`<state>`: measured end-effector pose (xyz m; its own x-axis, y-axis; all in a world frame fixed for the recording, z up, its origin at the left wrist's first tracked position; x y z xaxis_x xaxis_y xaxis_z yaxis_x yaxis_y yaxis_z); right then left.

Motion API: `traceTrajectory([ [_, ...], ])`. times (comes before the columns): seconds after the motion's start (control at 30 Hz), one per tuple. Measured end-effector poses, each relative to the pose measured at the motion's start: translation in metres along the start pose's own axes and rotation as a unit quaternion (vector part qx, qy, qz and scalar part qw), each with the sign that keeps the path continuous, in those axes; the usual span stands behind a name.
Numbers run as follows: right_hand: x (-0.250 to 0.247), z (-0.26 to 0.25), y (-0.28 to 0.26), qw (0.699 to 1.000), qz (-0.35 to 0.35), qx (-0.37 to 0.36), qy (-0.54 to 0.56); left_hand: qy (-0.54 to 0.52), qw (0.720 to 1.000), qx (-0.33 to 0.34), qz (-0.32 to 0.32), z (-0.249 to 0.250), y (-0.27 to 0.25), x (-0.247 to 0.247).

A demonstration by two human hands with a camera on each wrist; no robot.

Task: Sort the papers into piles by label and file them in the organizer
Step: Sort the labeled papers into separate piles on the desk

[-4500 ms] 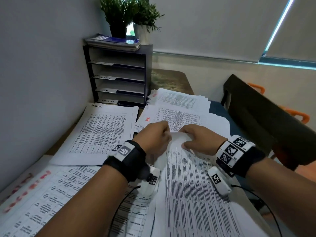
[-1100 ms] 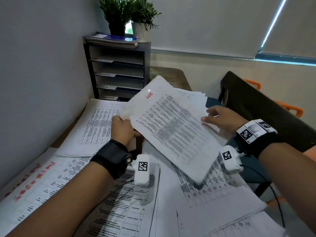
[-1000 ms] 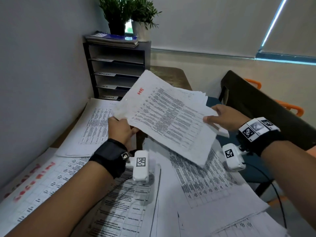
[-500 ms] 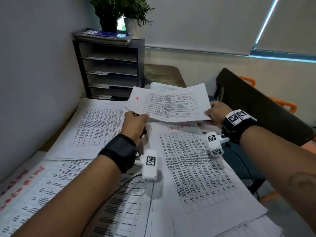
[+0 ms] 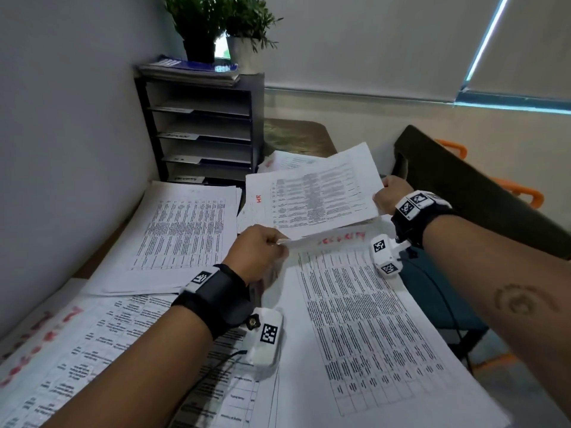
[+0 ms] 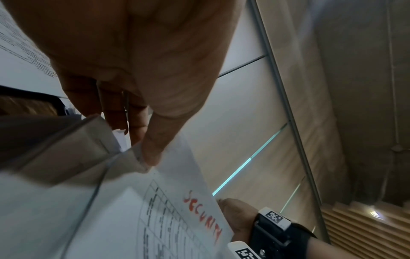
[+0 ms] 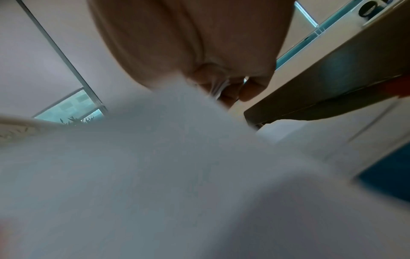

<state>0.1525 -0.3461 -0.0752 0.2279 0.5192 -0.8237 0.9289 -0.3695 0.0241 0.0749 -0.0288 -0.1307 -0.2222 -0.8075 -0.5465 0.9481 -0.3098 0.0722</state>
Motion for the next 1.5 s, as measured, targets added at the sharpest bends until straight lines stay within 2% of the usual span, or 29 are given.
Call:
traceTrajectory([
  [0.17,-0.003,0.006,0.003,1.000,0.019,-0.010,0.006,0.034,0.999,0.016,-0.011,0.001,-0.005,0.005],
  [0.23,-0.003,0.003,-0.001,0.995,0.020,-0.020,0.096,0.036,0.999,0.021,-0.015,0.001,-0.005,0.006],
  [0.33,0.008,0.006,-0.006,0.948,-0.040,0.024,0.315,0.039,0.999,0.026,-0.017,-0.001,-0.005,0.007],
  [0.4,0.016,0.011,-0.004,0.925,-0.068,0.053,0.369,0.053,0.998,0.027,-0.018,-0.001,-0.006,0.007],
  [0.5,0.024,0.017,0.000,0.917,-0.084,0.067,0.385,0.045,0.999,0.024,-0.019,-0.001,-0.007,0.007],
  [0.63,0.039,0.027,0.002,0.945,-0.081,0.084,0.306,0.031,0.999,0.017,-0.013,-0.002,-0.007,0.006],
  [0.67,0.042,0.031,0.007,0.964,-0.081,0.082,0.239,0.024,1.000,0.012,-0.016,-0.004,-0.006,0.006],
  [0.73,0.041,0.035,0.011,0.993,-0.091,0.067,0.037,0.017,1.000,0.008,-0.014,-0.006,-0.005,0.006],
  [0.87,0.023,0.025,0.011,0.987,-0.063,0.031,-0.146,0.029,1.000,0.004,-0.002,-0.006,-0.005,0.004],
  [0.93,0.010,0.002,0.003,0.987,-0.028,-0.030,-0.154,0.032,0.999,-0.002,0.001,-0.007,-0.004,0.003],
  [1.0,0.008,-0.016,-0.011,0.991,-0.054,-0.086,-0.087,0.056,0.998,0.012,0.014,-0.003,-0.003,-0.001],
  [1.07,0.009,-0.027,-0.031,0.987,-0.112,-0.113,0.022,0.050,0.998,0.028,0.023,0.006,-0.005,-0.005],
  [1.13,0.014,-0.031,-0.052,0.976,-0.156,-0.127,0.079,0.000,0.999,0.042,0.020,0.014,-0.008,-0.008],
  [1.23,0.018,-0.026,-0.074,0.969,-0.179,-0.123,0.120,-0.056,0.998,0.025,0.030,0.013,-0.010,-0.017],
  [1.27,0.020,-0.023,-0.082,0.960,-0.192,-0.102,0.174,-0.079,0.996,0.010,0.037,0.009,-0.011,-0.020],
  [1.37,0.036,-0.013,-0.099,0.902,-0.259,-0.043,0.344,-0.126,0.990,-0.018,0.068,-0.004,-0.010,-0.028],
  [1.5,0.053,-0.010,-0.120,0.876,-0.334,-0.057,0.344,-0.213,0.967,-0.071,0.118,-0.021,-0.011,-0.038],
])
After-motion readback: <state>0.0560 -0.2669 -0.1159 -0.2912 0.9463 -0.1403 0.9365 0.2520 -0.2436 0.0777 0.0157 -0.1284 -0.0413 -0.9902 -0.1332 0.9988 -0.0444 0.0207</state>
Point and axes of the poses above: each hand's wrist, its own y-axis towards the middle knuckle, its own x-axis out of the palm, z = x × y, the point moved 8 cm from there along y, towards the middle knuckle, and after that the axes turned 4 degrees about -z, right-handed, at the moved point
